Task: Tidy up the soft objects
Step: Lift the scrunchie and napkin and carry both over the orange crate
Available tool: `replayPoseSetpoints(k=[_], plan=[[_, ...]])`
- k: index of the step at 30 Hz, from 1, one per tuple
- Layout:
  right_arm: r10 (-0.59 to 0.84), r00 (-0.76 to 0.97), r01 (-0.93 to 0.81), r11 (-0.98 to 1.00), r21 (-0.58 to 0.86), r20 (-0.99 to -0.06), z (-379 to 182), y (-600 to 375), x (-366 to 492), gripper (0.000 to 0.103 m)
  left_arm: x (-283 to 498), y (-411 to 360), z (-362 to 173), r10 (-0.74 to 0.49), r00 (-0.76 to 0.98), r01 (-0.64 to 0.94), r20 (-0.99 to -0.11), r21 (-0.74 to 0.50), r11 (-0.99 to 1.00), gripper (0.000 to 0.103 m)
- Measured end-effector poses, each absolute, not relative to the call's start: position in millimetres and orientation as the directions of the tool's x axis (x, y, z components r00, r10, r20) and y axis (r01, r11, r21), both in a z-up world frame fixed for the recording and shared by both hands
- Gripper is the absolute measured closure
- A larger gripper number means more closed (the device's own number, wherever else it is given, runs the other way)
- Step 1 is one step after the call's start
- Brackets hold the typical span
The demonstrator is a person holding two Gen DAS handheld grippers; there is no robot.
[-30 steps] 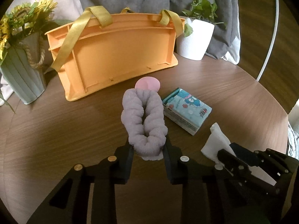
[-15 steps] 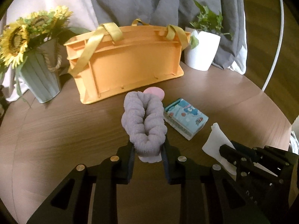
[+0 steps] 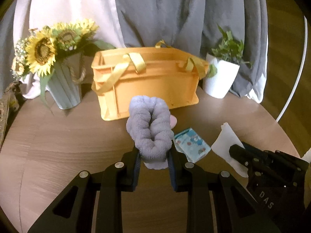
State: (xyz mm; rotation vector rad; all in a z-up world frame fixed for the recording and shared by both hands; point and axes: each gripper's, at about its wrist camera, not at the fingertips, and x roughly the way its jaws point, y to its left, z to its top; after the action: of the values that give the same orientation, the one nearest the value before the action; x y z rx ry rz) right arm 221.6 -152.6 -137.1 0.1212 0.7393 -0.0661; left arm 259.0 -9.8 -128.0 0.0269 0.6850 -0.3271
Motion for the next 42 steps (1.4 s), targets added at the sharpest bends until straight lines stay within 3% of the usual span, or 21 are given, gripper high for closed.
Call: replayPoseSetpoints(k=[20, 42], plan=[[0.026, 0.837, 0.031, 0.995, 0.096, -0.547, -67.9, -155.0, 235.3, 0.091, 258.8, -3.3, -68.5, -0.261, 0.808, 0.251, -0.528, -0.092, 0.963, 0.077], [0.049, 0.912, -0.002, 0.993, 0.114, -0.408, -20.3, -155.6, 286.7, 0.091, 310.4, -0.2, -21.3, -0.256, 0.872, 0.251, -0.418, -0.067, 0.966, 0.077]])
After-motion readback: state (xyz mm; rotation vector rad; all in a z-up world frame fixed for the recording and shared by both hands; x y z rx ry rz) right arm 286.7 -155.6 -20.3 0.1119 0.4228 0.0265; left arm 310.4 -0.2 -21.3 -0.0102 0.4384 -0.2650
